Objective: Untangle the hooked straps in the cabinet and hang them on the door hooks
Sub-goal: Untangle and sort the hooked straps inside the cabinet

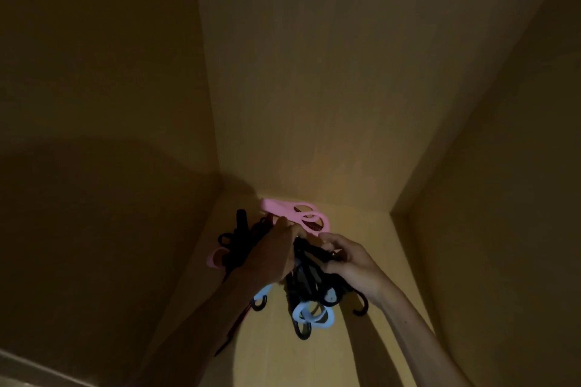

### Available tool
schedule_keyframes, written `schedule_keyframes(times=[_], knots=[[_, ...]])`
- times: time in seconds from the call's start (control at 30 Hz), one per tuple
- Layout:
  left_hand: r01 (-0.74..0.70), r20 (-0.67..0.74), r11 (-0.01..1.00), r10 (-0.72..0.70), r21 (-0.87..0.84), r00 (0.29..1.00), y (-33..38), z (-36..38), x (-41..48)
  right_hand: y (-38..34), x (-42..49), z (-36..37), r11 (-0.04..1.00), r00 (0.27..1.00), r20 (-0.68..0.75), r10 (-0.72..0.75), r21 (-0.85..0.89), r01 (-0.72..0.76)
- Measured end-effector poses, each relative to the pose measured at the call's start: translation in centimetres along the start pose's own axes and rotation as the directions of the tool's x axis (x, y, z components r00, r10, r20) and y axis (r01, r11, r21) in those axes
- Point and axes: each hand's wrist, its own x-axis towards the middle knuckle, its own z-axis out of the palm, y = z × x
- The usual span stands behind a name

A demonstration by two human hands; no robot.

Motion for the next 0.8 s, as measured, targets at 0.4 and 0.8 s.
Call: schedule_keyframes(times=[0.4,0.8], knots=[[0.121,0.023,0.992,-0.121,0.020,0.992,-2.5,0.0,0.2,0.6,-0.2,-1.0,0.996,0.997,-0.050,0.065,-0.052,-0.067],[0.199,0.202,0.899,-0.127,-0.389,0.971,3.5,-2.4,1.0,-1.2,-1.2,-0.7,0.996,0.998,0.024,-0.051,-0.076,0.053]])
